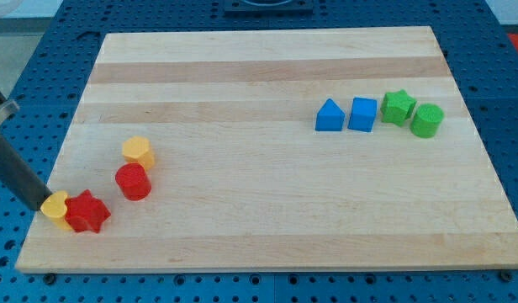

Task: Push the yellow heart and the red star right a bit

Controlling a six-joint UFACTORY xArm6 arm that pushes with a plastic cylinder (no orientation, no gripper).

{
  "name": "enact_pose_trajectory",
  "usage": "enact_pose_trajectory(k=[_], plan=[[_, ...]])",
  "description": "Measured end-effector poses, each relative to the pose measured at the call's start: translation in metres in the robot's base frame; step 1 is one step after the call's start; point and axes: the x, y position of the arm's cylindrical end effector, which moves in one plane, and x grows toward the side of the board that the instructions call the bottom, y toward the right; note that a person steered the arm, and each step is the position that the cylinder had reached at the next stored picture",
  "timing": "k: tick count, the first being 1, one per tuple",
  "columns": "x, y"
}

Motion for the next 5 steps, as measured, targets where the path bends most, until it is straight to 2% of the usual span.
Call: enact_pose_trajectory(k=[5], plan=[[-0.002,0.039]])
